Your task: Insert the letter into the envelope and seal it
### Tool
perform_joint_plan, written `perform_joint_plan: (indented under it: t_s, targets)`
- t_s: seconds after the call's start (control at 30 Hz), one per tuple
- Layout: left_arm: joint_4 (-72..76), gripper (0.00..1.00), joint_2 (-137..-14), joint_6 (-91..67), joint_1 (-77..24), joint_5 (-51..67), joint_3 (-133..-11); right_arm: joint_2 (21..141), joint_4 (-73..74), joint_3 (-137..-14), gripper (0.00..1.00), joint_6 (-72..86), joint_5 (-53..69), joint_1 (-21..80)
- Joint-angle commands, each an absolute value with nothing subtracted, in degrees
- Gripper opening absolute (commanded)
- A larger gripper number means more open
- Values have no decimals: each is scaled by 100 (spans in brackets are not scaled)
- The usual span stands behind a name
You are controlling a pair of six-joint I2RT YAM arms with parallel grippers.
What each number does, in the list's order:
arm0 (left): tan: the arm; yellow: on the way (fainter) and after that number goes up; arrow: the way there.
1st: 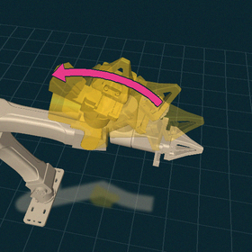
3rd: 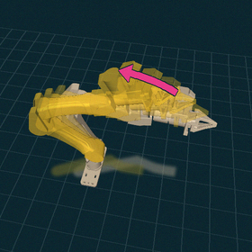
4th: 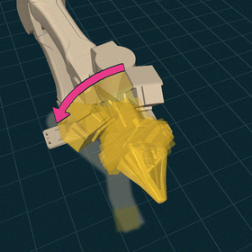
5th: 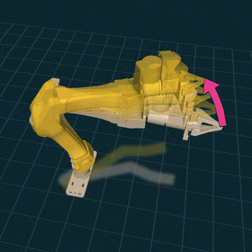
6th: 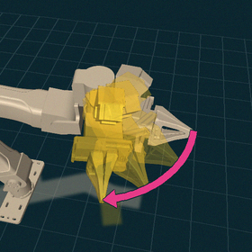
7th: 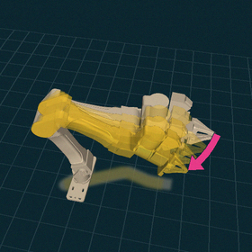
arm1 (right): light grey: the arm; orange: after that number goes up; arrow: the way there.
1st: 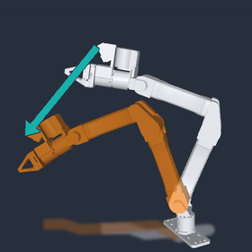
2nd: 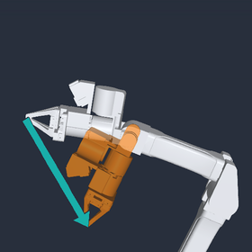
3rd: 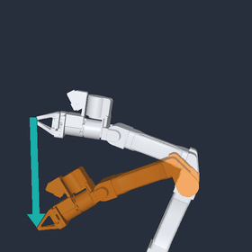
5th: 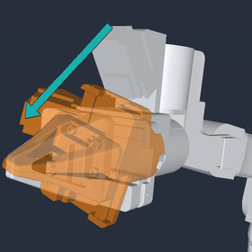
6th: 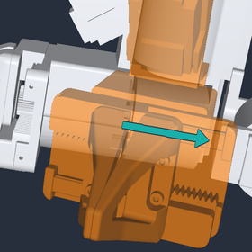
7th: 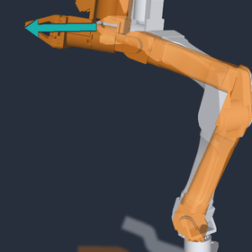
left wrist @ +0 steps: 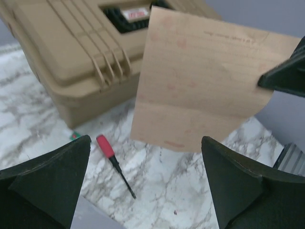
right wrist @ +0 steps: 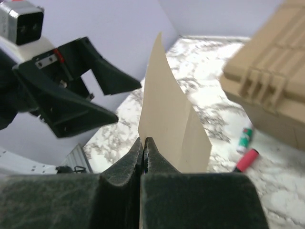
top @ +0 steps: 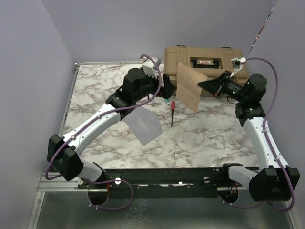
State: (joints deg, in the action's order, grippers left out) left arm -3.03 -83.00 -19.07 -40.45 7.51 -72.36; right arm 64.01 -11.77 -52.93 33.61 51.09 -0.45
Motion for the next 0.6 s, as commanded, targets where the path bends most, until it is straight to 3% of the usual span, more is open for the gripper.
perform_joint_plan:
  t_s: [0.0,0.13,0.3,0.57]
  targets:
    - [-438,99,-7973,-1446,-3804,1024,-7714,6472,-1080,-6147,0,3668,6171,-44]
    - [-264,99,-8012,-1414,-3567,1568,-8024,6696,-1545,-6982,0,4473,6578,-44]
    - [-87,97,-8341,-2025,-3219,3186,-8640,6880,-1956,-7714,0,5011,6887,-44]
    - [1977,75,-8232,-3433,-3138,4739,-8000,7091,-2797,-8239,1,5635,7171,-44]
